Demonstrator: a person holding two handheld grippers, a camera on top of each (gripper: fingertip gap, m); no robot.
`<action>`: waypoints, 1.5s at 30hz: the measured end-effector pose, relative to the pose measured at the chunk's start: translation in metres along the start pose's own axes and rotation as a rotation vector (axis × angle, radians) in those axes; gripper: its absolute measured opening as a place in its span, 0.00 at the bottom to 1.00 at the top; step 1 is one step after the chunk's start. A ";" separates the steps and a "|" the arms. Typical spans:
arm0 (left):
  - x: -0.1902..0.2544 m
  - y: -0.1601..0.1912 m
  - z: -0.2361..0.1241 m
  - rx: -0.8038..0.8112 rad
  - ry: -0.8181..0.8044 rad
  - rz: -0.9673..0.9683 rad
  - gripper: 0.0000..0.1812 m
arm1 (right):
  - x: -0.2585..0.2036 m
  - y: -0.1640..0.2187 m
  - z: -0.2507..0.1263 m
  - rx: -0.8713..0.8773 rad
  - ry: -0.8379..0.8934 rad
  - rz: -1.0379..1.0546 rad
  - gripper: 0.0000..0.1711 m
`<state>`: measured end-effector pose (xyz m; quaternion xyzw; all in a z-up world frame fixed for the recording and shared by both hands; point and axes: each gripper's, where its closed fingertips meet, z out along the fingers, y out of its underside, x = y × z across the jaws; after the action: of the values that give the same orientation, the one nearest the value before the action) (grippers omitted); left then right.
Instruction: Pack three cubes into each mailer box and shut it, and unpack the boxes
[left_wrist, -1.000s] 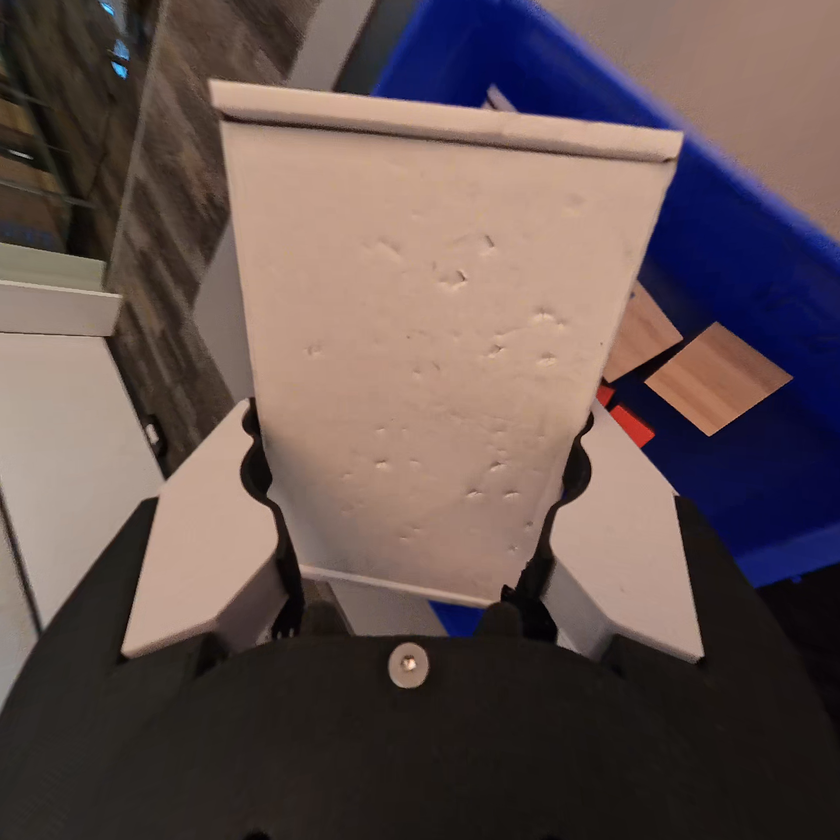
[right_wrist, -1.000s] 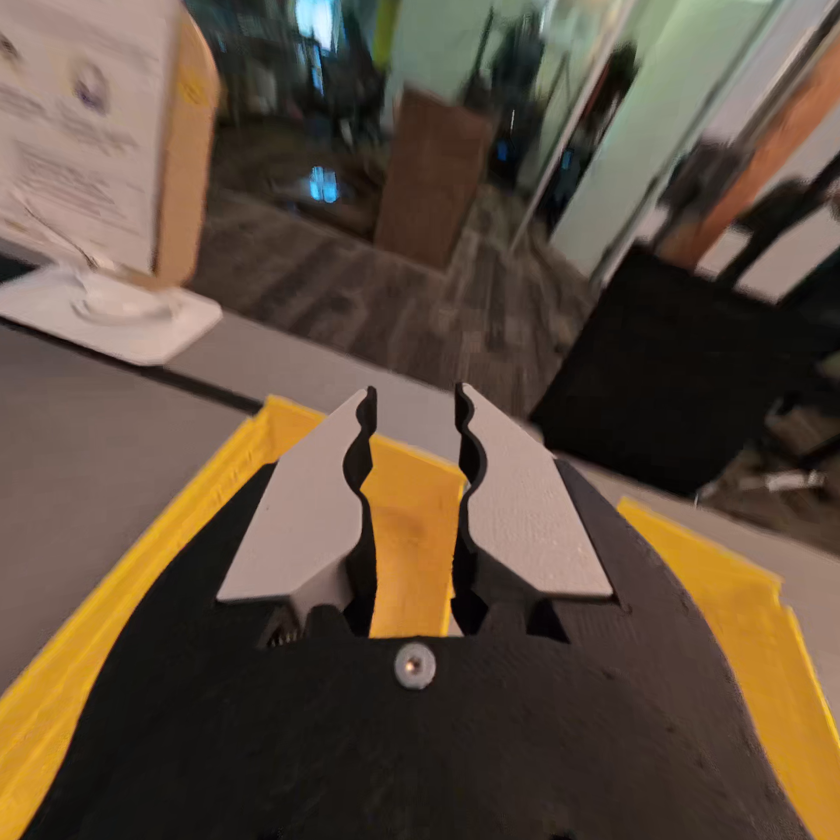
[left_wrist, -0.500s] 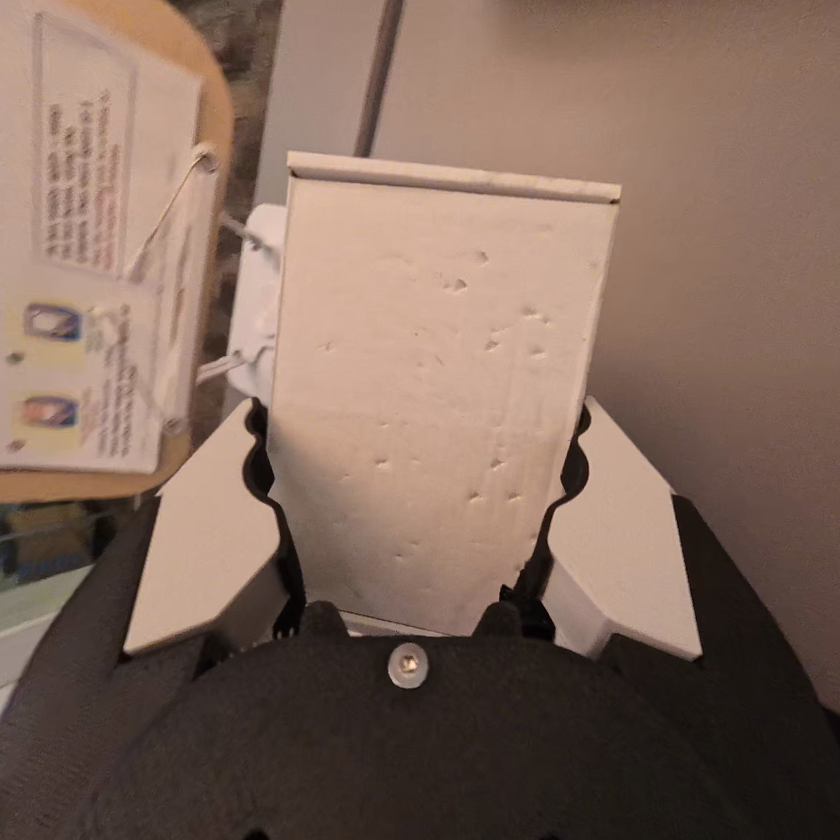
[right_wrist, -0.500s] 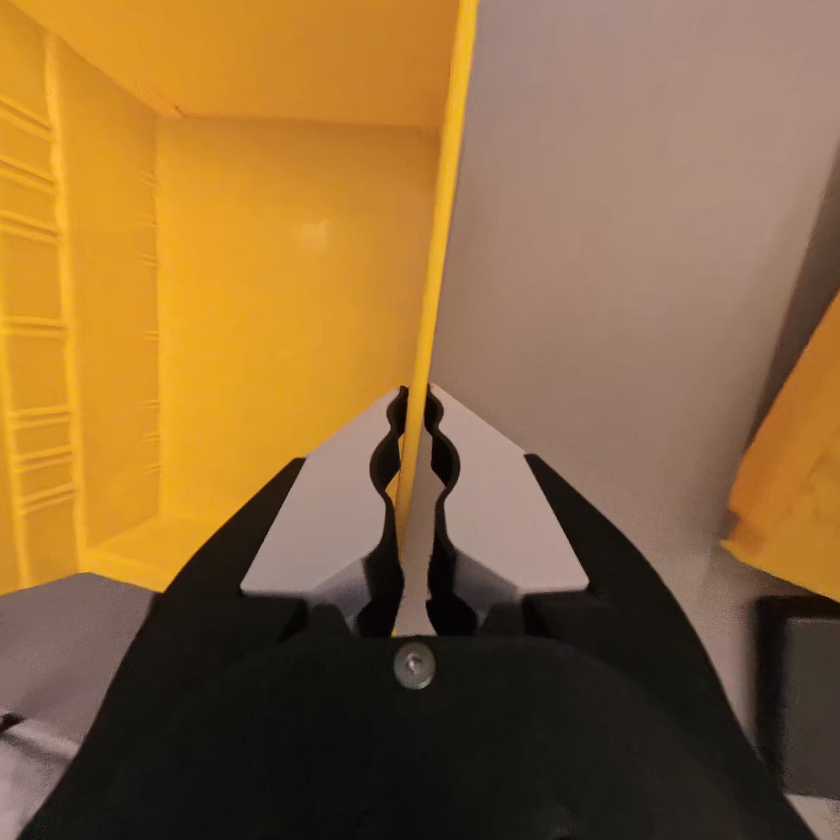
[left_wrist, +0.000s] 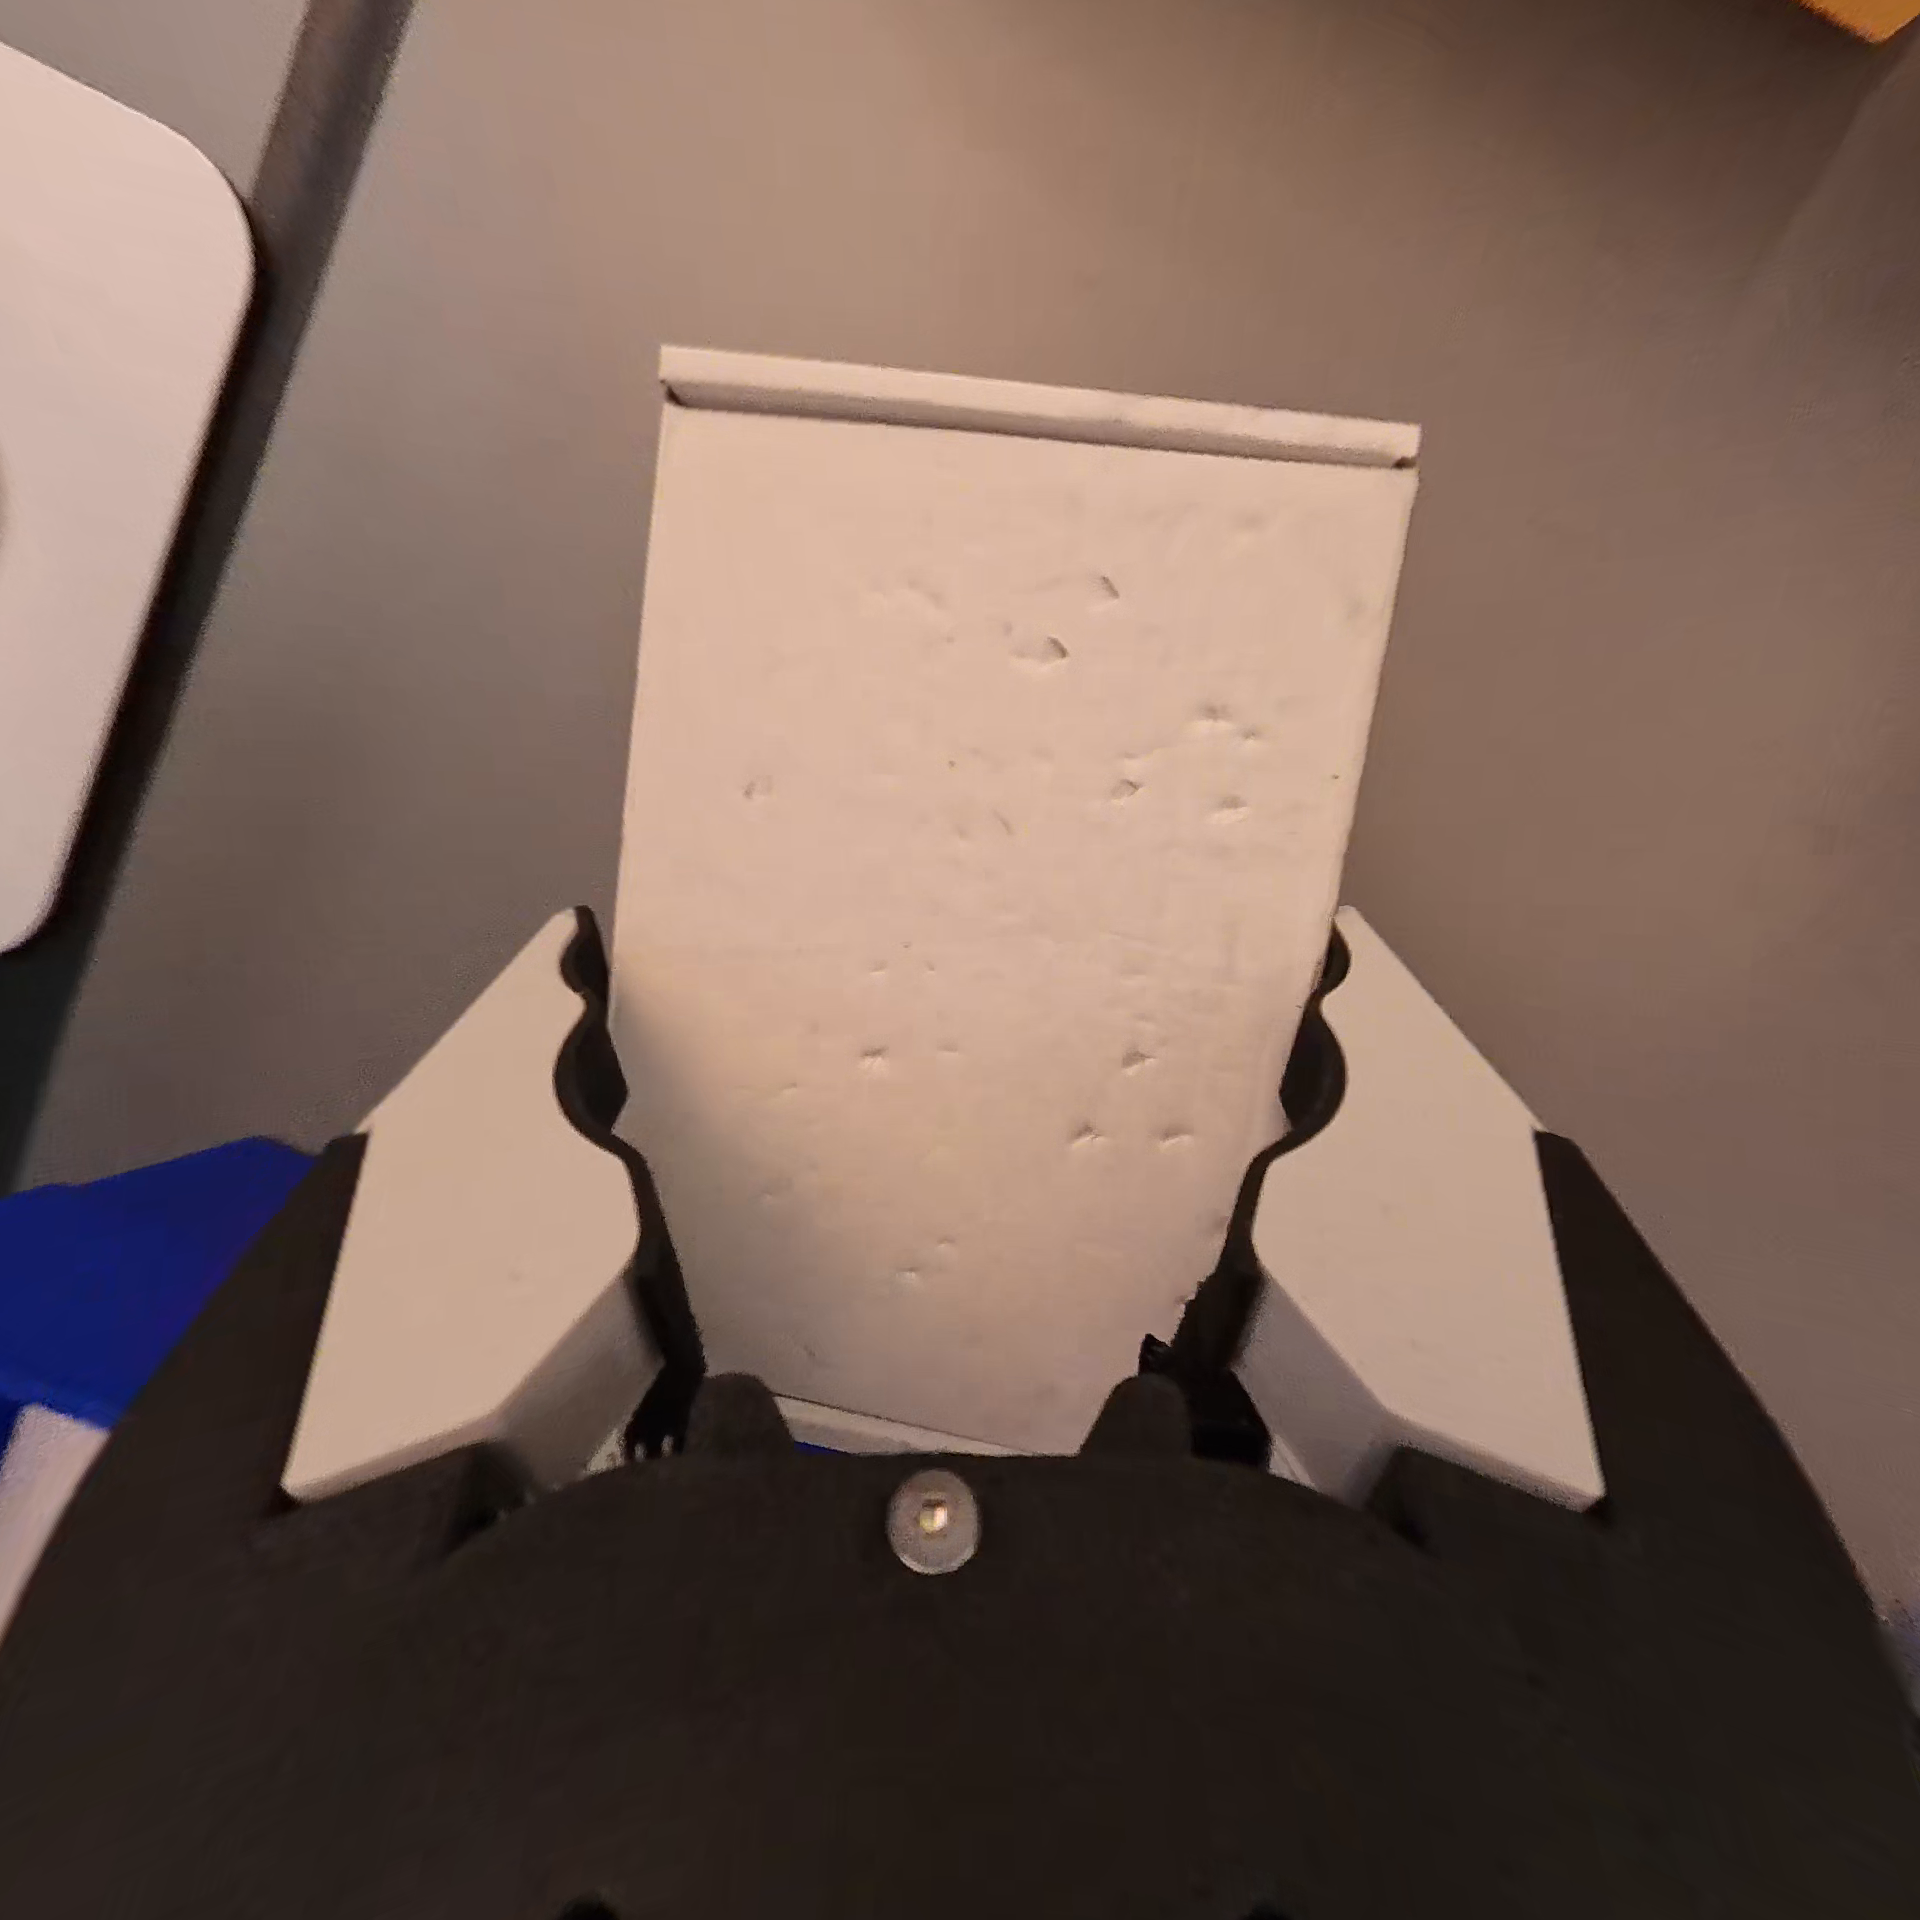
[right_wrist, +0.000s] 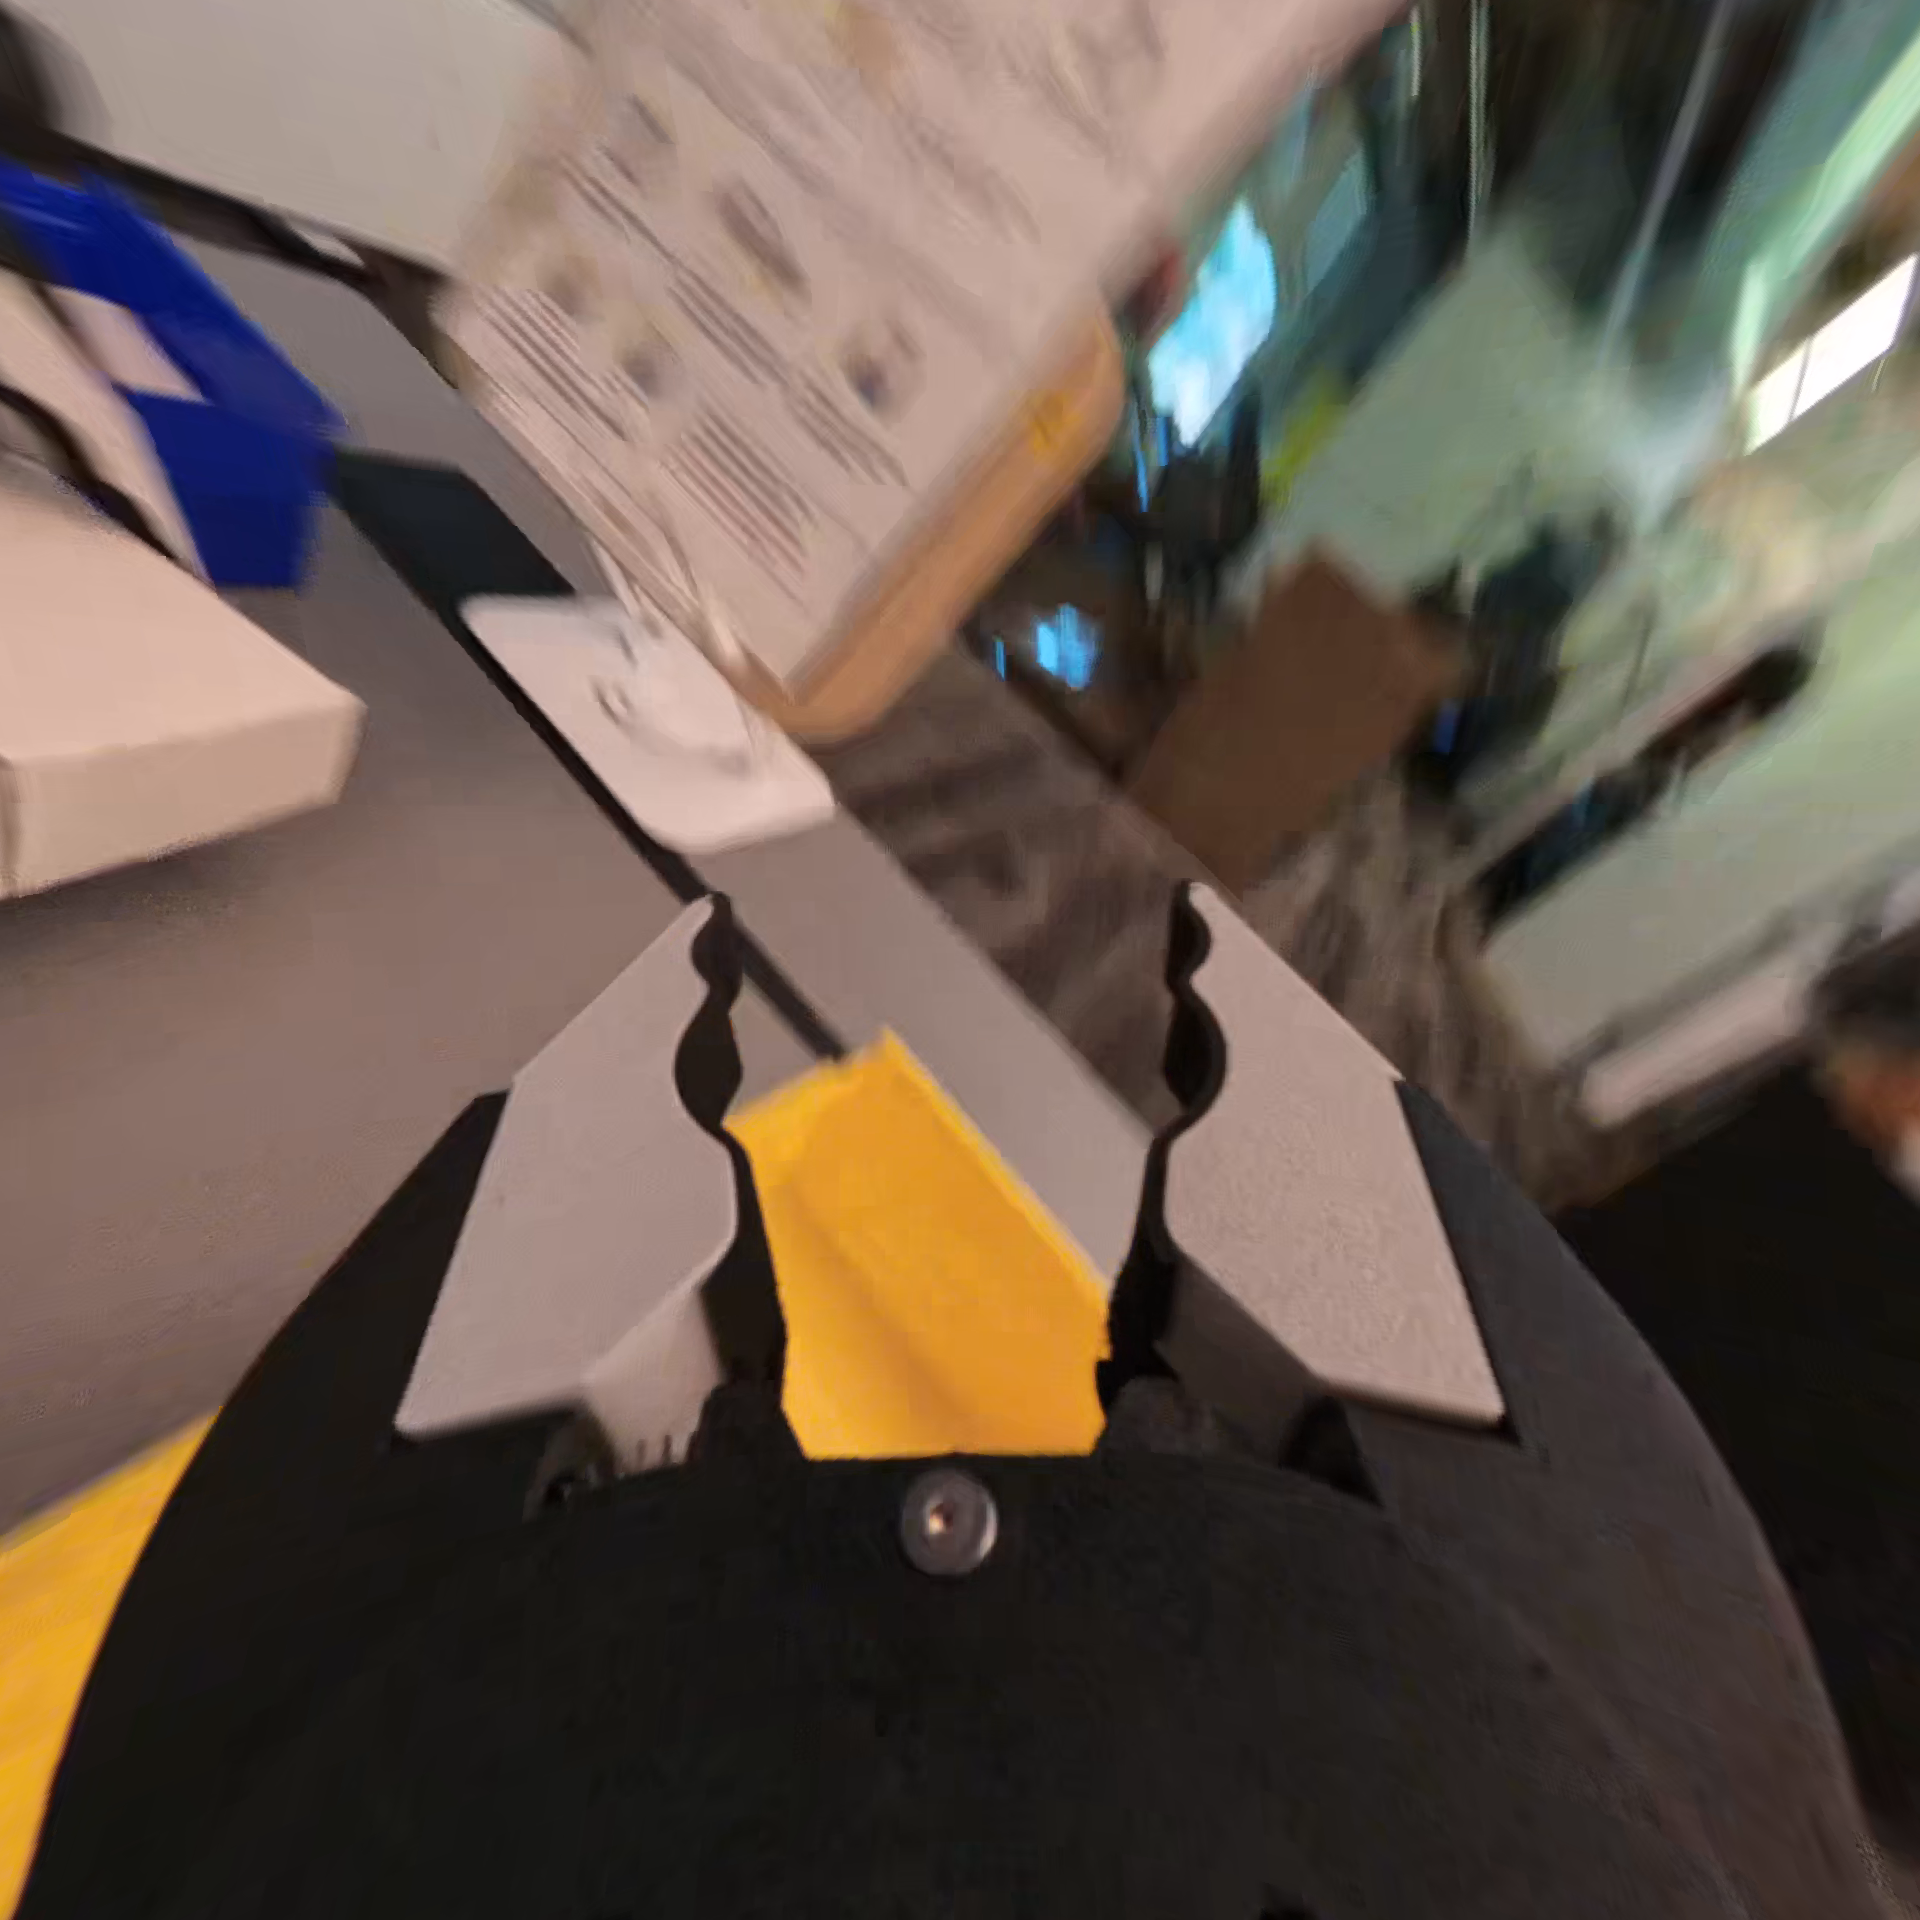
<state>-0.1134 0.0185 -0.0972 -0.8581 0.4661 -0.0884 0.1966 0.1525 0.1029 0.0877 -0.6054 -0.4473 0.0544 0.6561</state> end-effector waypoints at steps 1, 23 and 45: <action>0.002 0.000 0.000 0.005 0.034 -0.027 0.72 | -0.022 -0.025 0.010 0.109 -0.011 -0.104 0.54; 0.031 -0.060 -0.047 0.441 0.305 -0.005 0.74 | -0.273 0.043 0.087 -0.390 -0.620 -0.623 0.43; 0.068 -0.051 0.030 0.663 -0.257 0.331 0.59 | -0.240 0.087 0.045 -0.605 -0.800 -0.361 0.43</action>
<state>-0.0266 -0.0057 -0.1054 -0.6650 0.5161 -0.0932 0.5317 0.0209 0.0119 -0.1166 -0.6130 -0.7552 0.0359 0.2294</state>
